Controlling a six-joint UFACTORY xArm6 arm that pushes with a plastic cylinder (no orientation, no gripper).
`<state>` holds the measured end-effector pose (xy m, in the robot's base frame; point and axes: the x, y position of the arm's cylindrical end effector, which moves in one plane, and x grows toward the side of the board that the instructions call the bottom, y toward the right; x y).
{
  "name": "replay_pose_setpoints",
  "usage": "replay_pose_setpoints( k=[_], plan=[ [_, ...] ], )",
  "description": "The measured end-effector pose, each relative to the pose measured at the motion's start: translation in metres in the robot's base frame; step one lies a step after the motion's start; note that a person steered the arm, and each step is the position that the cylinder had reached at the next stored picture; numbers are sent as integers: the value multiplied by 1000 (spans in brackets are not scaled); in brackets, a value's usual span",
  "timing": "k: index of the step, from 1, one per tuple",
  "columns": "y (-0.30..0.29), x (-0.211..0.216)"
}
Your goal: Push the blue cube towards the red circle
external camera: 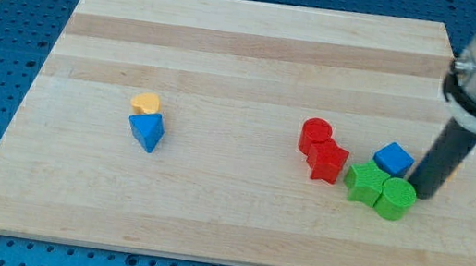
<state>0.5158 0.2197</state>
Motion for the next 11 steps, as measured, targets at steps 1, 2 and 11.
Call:
replay_pose_setpoints(
  k=[1, 2, 11],
  plan=[
    [49, 1],
    [32, 1],
    [-69, -23]
  ],
)
